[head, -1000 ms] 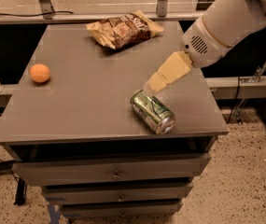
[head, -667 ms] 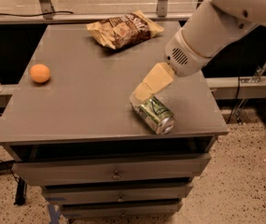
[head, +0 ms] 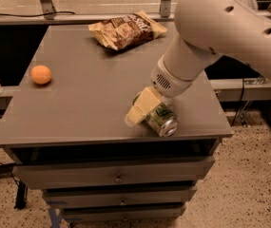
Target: Pick green can
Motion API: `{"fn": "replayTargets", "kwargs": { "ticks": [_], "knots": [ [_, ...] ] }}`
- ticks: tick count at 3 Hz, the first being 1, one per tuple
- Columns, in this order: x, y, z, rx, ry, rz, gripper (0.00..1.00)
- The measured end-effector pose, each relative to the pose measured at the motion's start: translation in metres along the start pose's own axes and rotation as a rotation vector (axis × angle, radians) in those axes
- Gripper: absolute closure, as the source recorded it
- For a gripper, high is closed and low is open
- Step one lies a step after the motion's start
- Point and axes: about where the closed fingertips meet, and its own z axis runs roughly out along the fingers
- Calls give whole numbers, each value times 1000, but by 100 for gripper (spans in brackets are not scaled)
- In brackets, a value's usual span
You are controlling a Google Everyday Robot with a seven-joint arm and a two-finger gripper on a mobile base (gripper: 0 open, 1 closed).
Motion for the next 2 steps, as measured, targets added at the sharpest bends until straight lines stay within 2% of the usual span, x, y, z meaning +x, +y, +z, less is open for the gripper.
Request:
{"fn": "replayTargets", "kwargs": {
  "ticks": [1, 2],
  "knots": [
    [5, 7, 15, 17, 30, 1, 17],
    [4, 10, 22, 33, 50, 7, 41]
  ]
}}
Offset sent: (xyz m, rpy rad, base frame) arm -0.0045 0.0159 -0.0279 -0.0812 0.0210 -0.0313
